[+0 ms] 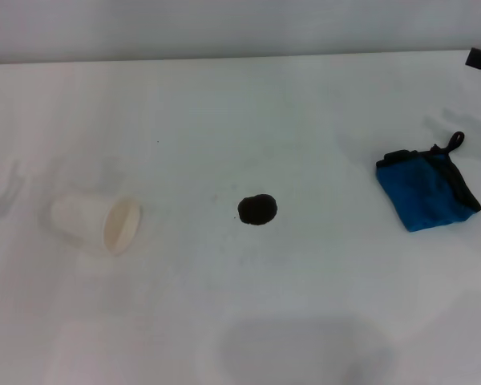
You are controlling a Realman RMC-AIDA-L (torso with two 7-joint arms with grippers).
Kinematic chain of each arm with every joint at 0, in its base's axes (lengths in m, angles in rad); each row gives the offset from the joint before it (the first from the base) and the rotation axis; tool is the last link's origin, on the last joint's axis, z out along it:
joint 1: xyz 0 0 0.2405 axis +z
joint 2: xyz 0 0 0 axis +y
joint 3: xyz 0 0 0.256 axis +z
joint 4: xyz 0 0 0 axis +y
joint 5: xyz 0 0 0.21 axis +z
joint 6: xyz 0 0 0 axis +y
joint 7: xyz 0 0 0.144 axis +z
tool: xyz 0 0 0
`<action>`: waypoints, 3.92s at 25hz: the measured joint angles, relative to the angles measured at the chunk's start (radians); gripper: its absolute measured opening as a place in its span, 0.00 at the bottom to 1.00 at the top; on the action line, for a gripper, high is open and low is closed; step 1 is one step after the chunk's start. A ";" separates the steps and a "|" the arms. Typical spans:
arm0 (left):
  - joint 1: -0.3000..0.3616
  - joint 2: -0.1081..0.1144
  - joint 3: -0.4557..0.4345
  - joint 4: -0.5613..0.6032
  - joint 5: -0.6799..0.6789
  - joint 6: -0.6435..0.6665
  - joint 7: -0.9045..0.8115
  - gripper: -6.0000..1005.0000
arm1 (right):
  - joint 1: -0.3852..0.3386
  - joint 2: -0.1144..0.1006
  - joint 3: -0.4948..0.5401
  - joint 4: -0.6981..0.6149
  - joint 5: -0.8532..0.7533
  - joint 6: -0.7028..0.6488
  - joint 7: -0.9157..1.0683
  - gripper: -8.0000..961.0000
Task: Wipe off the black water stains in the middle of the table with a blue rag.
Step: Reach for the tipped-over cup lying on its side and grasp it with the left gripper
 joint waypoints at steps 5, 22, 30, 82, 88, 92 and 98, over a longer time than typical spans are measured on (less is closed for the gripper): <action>-0.001 -0.003 0.001 -0.022 0.013 0.012 -0.058 0.87 | -0.006 0.027 0.060 -0.001 -0.001 0.004 -0.037 0.52; -0.323 0.043 0.002 -0.754 0.724 0.164 -0.888 0.87 | -0.040 0.081 0.187 0.029 0.020 0.002 -0.159 0.52; -0.560 0.155 0.004 -0.798 1.263 0.178 -0.910 0.87 | -0.058 0.102 0.199 0.130 0.115 0.002 -0.255 0.52; -0.937 -0.008 0.006 -0.727 2.029 0.014 -0.527 0.87 | -0.063 0.104 0.224 0.294 0.208 -0.019 -0.384 0.51; -0.916 -0.009 0.005 -0.651 2.029 -0.041 -0.490 0.87 | -0.063 0.104 0.235 0.291 0.208 -0.015 -0.378 0.51; -0.912 -0.009 0.004 -0.614 2.025 -0.061 -0.479 0.87 | -0.059 0.104 0.235 0.292 0.208 -0.011 -0.377 0.51; -0.900 -0.009 0.003 -0.567 2.019 -0.094 -0.475 0.87 | -0.057 0.104 0.235 0.295 0.208 -0.014 -0.381 0.51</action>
